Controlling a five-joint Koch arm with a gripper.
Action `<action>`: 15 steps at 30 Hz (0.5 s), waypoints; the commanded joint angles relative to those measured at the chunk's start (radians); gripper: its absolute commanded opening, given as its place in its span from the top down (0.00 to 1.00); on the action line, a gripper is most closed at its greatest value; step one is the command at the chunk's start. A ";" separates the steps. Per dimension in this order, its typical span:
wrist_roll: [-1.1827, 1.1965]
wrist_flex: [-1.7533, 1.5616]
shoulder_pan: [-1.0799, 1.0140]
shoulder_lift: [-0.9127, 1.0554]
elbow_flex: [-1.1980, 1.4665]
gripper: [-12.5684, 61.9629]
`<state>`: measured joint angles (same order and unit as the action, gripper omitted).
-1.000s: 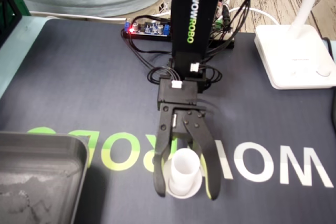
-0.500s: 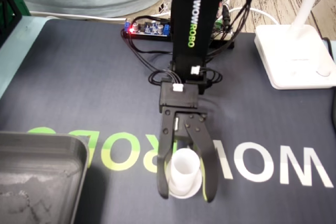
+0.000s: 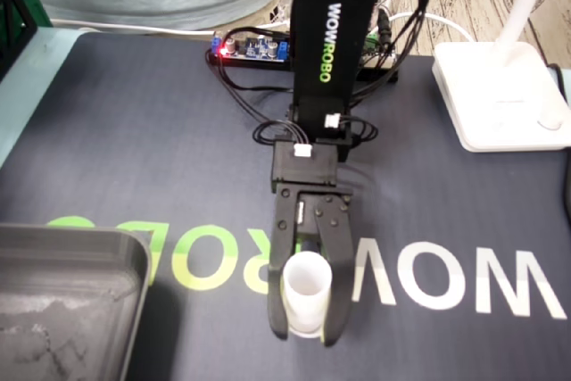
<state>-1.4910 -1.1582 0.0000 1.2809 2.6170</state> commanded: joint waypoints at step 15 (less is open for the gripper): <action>0.058 -0.067 0.021 0.034 -0.055 0.79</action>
<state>-1.4450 -1.1582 0.0138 1.2809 2.5986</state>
